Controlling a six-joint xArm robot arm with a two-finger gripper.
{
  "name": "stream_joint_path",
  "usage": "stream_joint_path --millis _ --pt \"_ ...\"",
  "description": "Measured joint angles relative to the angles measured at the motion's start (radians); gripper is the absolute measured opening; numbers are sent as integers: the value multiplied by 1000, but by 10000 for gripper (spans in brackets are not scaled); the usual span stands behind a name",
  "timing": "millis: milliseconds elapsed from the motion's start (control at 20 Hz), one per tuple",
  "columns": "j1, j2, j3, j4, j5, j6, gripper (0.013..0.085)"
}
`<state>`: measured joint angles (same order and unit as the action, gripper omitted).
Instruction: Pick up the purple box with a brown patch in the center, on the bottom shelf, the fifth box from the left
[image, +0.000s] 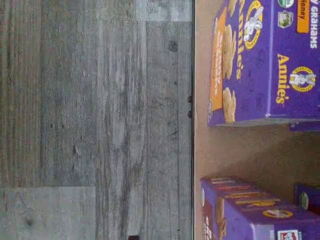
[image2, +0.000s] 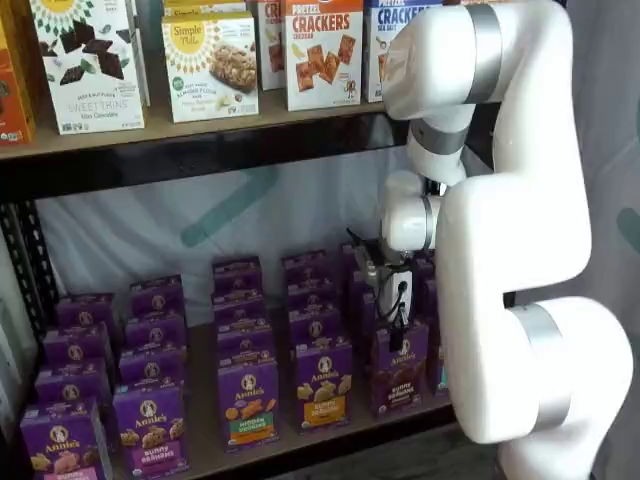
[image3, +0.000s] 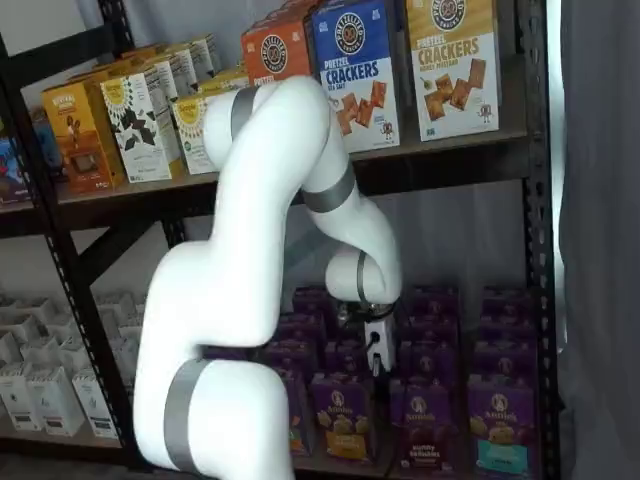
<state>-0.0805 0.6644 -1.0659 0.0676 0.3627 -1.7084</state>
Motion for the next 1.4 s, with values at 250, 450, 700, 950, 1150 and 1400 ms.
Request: stream_joint_path --millis 250,450,700,950,1150,1400 --pt "-18 37 -60 -5 28 -12 850" --pt "-31 76 -120 30 60 -57 850" --pt "-43 138 -201 3 101 -43 850" --pt "-51 188 -256 -9 124 -40 850" --pt "-62 217 -294 13 138 -70 850" --pt "-73 246 -339 7 160 -74 850"
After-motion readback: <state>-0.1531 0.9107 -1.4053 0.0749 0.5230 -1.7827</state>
